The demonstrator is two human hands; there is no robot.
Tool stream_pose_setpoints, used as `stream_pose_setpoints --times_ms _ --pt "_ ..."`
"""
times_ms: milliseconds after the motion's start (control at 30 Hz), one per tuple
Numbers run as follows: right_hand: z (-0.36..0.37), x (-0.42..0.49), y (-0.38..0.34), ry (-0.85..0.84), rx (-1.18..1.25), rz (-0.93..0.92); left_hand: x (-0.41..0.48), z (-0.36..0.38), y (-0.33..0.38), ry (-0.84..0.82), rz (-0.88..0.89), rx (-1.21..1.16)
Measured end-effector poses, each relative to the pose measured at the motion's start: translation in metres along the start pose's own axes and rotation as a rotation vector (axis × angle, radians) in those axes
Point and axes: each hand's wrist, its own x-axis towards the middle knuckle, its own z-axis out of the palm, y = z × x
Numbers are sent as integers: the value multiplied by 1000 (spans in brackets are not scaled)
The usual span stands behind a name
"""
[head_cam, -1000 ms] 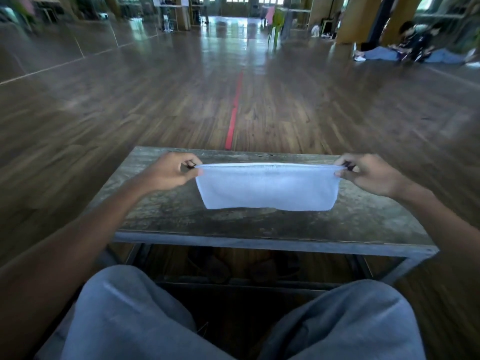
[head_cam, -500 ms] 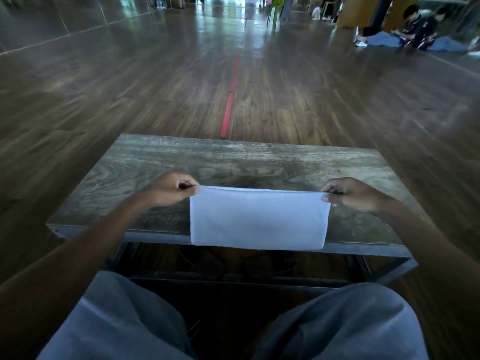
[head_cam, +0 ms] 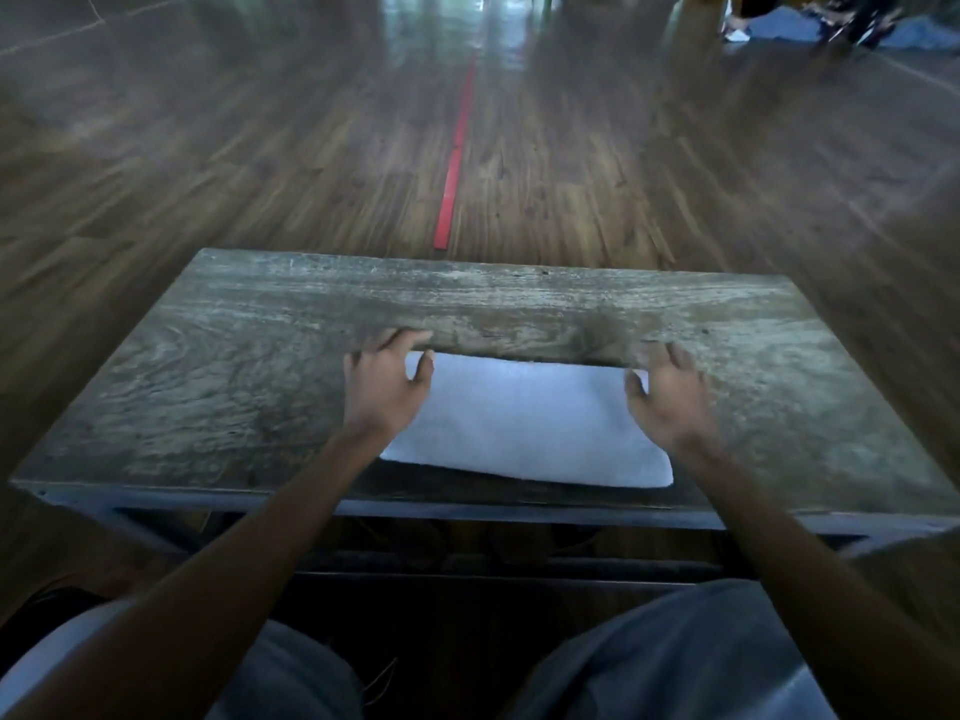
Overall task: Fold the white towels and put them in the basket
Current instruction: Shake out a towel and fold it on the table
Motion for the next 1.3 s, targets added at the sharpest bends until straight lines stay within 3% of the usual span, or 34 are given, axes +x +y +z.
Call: stream_pose_setpoints --times_ms 133,233,400,600,767,867,967,1133,1300 --pt "24 -30 -51 -34 -84 -308 -23 19 19 -176 258 127" --pt "46 -35 -58 -193 -146 -377 -31 31 10 -354 284 296" --pt "43 -28 -13 -233 -202 -223 -29 21 -25 -454 80 334" --pt "32 -26 15 -260 -153 -147 -43 3 -45 -426 14 335" --pt "29 -25 27 -198 263 14 -49 -4 -61 -375 -25 276" --pt "14 -10 35 -178 446 126 -49 -7 -44 -260 -141 105" --pt "-1 10 44 -241 446 167 -56 1 8 -105 -6 11" --pt "-5 26 53 -310 524 222 -81 48 109 -212 329 -86" --pt "-8 38 51 -430 455 153 -90 93 156 -290 435 -61"
